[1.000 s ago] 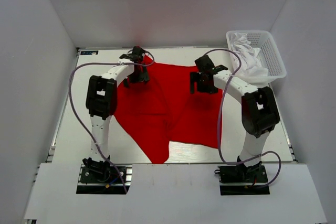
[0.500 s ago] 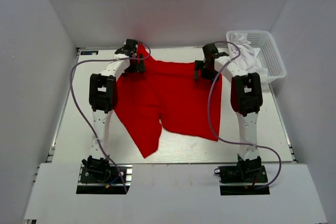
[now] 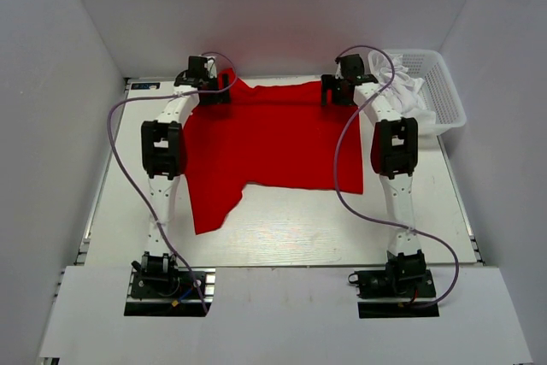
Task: Fold and stack the t-shirts
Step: Flatten out the tshirt, then grap the side of the flattened tshirt closest away from the robot with both arms
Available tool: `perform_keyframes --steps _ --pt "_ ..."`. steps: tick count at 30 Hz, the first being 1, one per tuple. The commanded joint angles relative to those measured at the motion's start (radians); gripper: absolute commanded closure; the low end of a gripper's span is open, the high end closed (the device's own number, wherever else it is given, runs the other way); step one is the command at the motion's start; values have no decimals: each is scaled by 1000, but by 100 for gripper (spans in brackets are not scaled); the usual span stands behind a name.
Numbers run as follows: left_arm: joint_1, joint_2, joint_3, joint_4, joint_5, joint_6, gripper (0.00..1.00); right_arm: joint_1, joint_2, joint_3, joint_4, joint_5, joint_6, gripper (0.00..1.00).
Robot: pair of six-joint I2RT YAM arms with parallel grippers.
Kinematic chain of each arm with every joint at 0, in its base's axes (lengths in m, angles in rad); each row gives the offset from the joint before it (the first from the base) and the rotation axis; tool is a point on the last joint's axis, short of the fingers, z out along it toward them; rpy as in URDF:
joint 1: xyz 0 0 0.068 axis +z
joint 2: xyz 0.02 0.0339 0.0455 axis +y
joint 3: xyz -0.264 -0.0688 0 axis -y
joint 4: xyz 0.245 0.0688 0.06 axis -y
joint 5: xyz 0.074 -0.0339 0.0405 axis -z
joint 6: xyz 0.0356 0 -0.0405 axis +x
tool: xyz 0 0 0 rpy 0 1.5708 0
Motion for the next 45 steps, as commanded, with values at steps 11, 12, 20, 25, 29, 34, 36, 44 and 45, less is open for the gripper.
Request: perform_keyframes --steps 11,12,20,25,29,34,36,44,45 --pt "-28 -708 -559 -253 -84 -308 0 112 -554 -460 49 -88 13 10" --pt "-28 -809 -631 -268 -75 -383 0 119 -663 -519 73 -73 42 10" --pt "-28 -1316 -1253 -429 -95 -609 0 129 -1127 -1254 213 45 391 10" --pt "-37 -1518 -1532 -469 -9 -715 0 125 -1297 -1443 154 135 464 10" --pt "-37 -1548 -1638 -480 -35 -761 0 122 -1341 -1498 132 156 486 10" --pt "-37 -1505 -1686 -401 -38 -819 0 122 -1323 -1472 106 120 500 10" --pt "-37 -1464 -1704 -311 -58 -836 2 119 -1321 -1462 97 114 498 10" --pt "-37 -1296 -1721 -212 -107 -838 30 119 -1324 -1442 58 159 491 10" --pt "-37 -1287 -1730 -212 -107 -838 37 120 -1324 -1448 55 165 491 10"
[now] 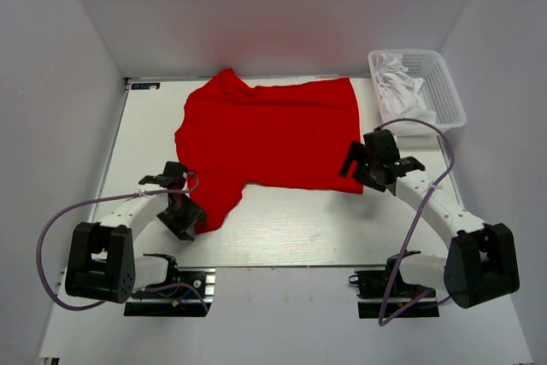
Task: Fold and stack the t-shirts
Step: Grap the side of the flattened tshirt closest away from the robot with both arms
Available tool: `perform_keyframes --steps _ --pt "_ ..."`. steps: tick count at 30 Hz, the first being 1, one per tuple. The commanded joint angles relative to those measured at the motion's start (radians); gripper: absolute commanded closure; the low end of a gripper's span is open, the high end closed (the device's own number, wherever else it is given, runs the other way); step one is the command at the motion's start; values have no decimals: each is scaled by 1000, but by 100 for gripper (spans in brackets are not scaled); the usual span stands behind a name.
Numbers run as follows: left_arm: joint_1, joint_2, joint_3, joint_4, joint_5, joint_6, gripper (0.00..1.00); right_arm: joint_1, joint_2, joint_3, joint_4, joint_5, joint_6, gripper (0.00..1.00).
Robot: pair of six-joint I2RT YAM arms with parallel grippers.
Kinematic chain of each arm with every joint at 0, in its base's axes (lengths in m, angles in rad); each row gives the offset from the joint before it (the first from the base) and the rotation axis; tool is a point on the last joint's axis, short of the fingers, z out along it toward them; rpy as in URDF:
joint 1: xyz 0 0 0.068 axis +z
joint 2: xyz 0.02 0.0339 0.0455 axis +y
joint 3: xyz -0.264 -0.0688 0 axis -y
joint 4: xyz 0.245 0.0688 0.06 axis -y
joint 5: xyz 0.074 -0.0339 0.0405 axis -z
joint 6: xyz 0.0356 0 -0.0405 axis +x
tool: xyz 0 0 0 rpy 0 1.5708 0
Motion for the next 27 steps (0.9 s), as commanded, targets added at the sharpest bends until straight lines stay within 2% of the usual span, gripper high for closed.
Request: perform_keyframes --steps 1,2,3,4,5,15,25,27 --pt "-4 35 -43 103 -39 -7 45 -5 -2 29 -29 49 17 10" --pt "-4 35 -57 129 -27 -7 70 -6 1 30 -32 52 16 10" --pt "-4 35 -57 138 -26 -7 84 -3 7 18 -26 58 20 10" --pt "-4 35 -57 147 -26 -7 95 -5 12 13 -35 55 25 10" --pt "-4 35 -57 157 -26 -7 100 -6 16 10 -39 57 25 10" --pt "-4 21 26 193 -60 102 100 -8 82 -53 6 52 29 10" --pt "-4 -56 46 192 -51 129 100 -14 343 36 113 52 22 10" --pt "-4 -56 55 183 -51 129 100 -14 357 42 121 55 17 16"
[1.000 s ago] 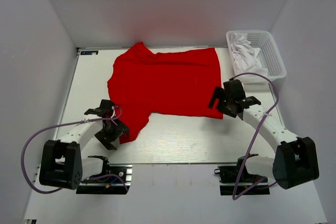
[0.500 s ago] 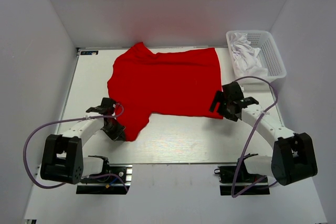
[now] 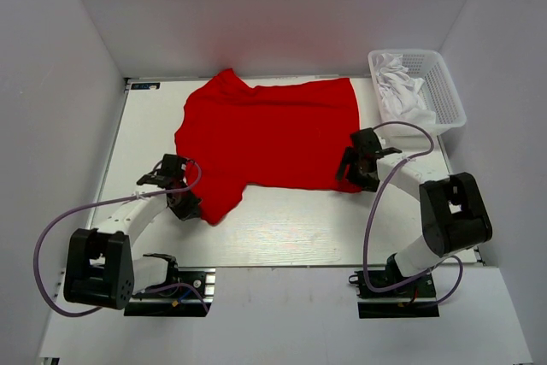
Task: Fold and stack the t-shirts
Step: Grap the side of the flattened tshirt closest away from the robot with both arms, then fold the flattened tshirt in 1/3 of the way
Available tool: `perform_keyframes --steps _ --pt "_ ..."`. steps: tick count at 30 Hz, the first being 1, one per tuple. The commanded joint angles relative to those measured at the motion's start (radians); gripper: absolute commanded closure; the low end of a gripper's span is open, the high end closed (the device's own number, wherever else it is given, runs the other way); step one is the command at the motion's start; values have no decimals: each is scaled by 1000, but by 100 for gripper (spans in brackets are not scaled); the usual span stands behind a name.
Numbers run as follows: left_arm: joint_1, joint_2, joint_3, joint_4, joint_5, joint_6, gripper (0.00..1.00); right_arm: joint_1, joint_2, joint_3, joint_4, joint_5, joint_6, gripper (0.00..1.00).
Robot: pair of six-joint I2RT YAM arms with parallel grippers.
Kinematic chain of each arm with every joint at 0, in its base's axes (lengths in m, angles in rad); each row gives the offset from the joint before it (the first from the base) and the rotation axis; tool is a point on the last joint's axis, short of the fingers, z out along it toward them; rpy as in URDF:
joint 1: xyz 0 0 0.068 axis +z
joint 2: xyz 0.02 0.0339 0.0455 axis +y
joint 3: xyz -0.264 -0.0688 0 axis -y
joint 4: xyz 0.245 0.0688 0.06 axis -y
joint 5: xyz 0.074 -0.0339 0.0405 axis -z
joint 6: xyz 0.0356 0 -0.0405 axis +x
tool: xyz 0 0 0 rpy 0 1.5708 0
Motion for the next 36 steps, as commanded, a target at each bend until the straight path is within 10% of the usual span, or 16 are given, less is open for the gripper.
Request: perform_keyframes --steps 1,11,29,36 --pt "-3 -23 48 12 -17 27 100 -6 37 5 56 -6 5 20" --pt "-3 -81 128 -38 -37 55 100 -4 -67 -55 -11 0 38 100" --pt "-3 -393 295 -580 42 -11 100 -6 -314 -64 -367 -53 -74 100" --pt "-3 -391 221 -527 106 12 100 -3 -345 -124 -290 -131 -84 100"
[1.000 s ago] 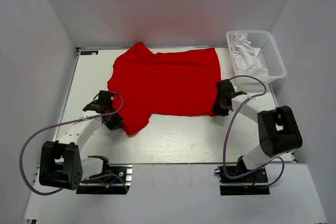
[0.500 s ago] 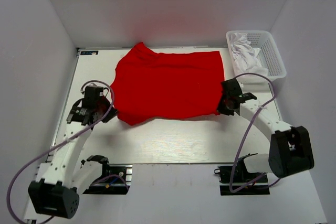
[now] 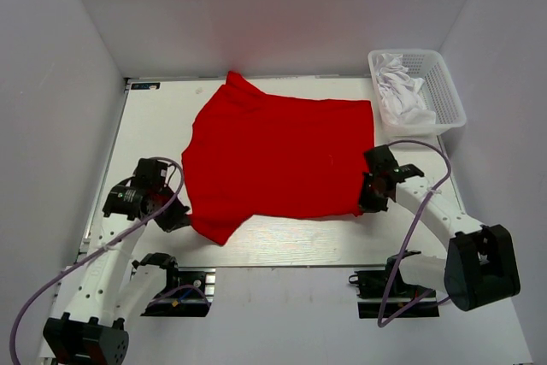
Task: Fold and stack the t-shirts
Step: Fold the flattened tshirt in 1/3 of the way
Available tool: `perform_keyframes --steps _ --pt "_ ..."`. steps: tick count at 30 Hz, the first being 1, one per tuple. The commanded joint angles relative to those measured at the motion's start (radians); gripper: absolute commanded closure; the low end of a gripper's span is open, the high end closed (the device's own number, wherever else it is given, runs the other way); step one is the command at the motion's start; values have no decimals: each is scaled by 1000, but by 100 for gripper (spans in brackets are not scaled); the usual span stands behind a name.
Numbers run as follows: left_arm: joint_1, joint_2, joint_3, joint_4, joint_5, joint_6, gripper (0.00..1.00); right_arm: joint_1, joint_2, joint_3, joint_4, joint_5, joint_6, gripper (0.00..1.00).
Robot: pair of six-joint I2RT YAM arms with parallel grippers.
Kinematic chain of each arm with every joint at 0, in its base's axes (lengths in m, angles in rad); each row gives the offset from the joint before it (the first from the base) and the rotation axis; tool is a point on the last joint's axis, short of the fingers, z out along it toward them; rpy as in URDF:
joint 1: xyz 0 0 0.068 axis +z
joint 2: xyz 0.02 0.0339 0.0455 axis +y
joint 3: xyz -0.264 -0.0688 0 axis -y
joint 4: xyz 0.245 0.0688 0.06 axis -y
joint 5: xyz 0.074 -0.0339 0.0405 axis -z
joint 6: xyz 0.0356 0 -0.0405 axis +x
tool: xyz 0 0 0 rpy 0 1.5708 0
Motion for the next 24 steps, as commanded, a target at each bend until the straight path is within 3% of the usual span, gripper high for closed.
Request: perform_keyframes --steps 1,7,11,24 --pt "-3 19 4 63 58 10 100 1 -2 2 37 -47 -21 100" --pt "-3 182 109 423 76 58 100 -2 114 122 60 8 -69 100" --pt "-3 356 236 540 64 67 100 -2 193 215 43 46 -85 100" --pt "16 795 606 650 -17 95 100 -80 406 524 9 68 -108 100"
